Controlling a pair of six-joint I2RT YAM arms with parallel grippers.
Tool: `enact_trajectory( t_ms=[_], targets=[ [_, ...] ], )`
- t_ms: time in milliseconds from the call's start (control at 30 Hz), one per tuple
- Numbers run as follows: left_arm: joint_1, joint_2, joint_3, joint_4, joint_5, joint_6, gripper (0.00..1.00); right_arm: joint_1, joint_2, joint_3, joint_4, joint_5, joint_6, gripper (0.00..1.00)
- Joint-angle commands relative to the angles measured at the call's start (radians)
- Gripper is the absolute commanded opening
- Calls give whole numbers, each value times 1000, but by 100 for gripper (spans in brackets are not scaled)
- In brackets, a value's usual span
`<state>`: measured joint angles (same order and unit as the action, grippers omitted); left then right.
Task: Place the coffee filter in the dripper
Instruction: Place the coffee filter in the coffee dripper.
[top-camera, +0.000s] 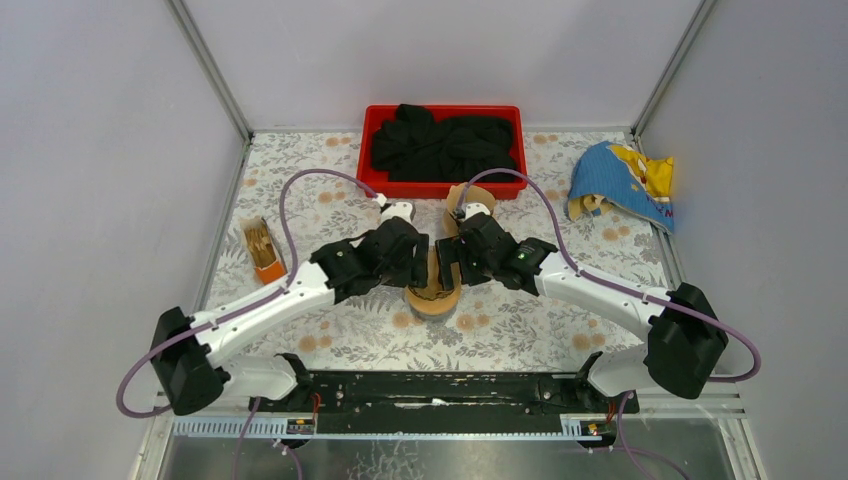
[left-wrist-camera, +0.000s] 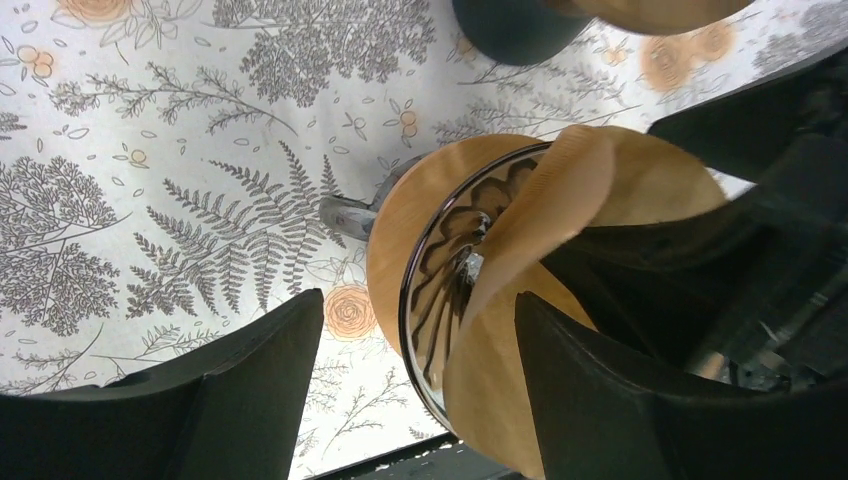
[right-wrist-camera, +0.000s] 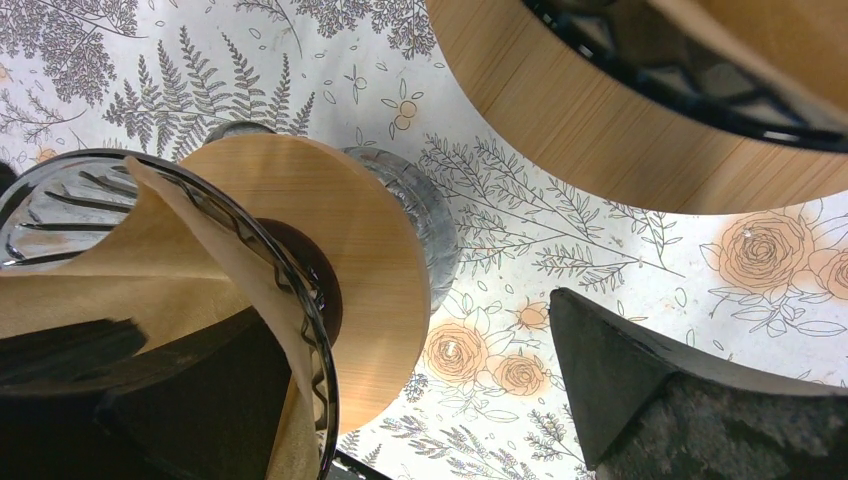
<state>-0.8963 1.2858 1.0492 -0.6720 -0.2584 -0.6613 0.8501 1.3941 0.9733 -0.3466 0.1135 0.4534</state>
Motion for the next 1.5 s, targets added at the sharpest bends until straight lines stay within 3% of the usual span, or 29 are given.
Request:
enact_trajectory(
  t_ms=[0,600,1000,1467],
  targets=[
    [5,-60,-23,61,-17,-9,78,3,-1,24,14,23,-6,99],
    [79,-70,-88,29,-18,1,72,4,-3,19,13,18,-12,99],
    [79,-40,-69,45,40,17,71,4,-117,31,78,-57,-30,99],
    [79,-103,-59,45,46,23,75,2,-111,10,45,34,-47,99]
  ],
)
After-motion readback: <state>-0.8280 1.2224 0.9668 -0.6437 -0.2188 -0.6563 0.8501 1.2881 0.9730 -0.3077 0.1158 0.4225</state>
